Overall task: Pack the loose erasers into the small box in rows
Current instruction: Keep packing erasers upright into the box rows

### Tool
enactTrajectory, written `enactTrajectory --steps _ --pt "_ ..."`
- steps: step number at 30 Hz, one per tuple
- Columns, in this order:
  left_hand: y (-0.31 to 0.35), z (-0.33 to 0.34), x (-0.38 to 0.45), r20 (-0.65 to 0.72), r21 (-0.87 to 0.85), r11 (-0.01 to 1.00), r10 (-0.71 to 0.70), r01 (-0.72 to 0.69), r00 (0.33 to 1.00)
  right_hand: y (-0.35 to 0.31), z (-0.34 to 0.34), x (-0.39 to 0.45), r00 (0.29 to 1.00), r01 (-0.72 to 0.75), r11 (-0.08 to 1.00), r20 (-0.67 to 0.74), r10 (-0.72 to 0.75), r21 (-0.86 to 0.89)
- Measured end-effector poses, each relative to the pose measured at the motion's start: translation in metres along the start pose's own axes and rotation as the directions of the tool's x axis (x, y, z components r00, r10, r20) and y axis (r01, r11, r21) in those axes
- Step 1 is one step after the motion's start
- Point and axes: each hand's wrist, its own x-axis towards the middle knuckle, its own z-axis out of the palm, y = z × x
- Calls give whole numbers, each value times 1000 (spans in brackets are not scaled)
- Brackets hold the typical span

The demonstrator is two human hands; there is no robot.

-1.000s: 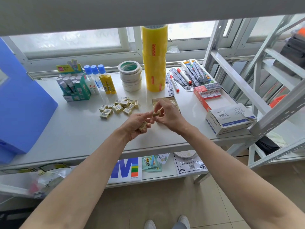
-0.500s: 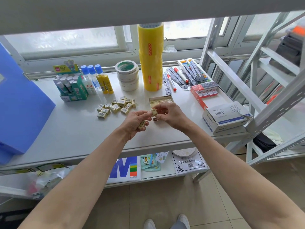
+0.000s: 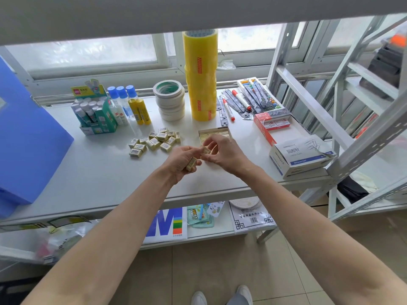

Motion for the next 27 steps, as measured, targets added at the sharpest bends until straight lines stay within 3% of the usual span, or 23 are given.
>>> enactTrajectory --steps 6,13,20,27 --pt "2 -1 1 -125 105 994 6 7 992 16 -20 10 998 -55 994 -43 51 -94" --pt "-6 9 6 -146 285 958 8 34 989 16 -32 24 982 25 949 184 35 -316" --pt "-6 14 12 -164 341 940 29 29 986 11 -28 33 960 40 957 278 43 -286" --pt "-5 15 15 -179 362 931 14 53 984 13 -22 31 970 -9 963 232 74 -268"
